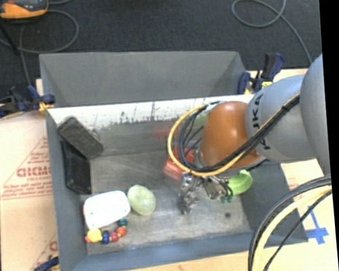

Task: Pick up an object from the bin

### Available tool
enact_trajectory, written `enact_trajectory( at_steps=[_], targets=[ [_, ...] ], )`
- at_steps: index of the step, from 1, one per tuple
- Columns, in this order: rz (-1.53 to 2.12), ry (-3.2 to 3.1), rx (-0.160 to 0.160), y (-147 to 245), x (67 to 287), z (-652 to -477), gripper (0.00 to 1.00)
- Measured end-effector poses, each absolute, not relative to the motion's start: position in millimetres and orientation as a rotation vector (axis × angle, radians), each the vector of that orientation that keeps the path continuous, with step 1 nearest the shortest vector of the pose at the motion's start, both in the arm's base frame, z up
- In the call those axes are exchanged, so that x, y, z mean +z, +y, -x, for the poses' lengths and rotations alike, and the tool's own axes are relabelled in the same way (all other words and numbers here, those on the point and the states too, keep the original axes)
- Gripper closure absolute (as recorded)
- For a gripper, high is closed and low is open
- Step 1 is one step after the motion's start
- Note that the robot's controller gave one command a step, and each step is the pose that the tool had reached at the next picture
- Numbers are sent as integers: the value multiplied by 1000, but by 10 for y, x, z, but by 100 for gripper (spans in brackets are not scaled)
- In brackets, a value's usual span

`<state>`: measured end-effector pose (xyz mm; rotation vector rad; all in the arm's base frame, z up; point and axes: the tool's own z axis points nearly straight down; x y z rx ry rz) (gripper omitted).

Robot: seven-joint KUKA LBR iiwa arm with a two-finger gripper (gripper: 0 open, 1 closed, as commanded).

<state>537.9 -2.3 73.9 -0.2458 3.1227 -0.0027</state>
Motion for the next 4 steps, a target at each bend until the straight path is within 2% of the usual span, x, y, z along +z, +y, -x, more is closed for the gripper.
enact_trajectory(
  at_steps=[1, 2, 3, 4],
  targets=[
    [246, 3123, -3, -23, 739, -5380, 100],
    [992, 2970, 1, 742, 1513, -5237, 0],
    [987, 2978, 2, 723, 1486, -5226, 0],
    [1065, 2945, -5, 881, 1274, -5315, 0]
  ],
)
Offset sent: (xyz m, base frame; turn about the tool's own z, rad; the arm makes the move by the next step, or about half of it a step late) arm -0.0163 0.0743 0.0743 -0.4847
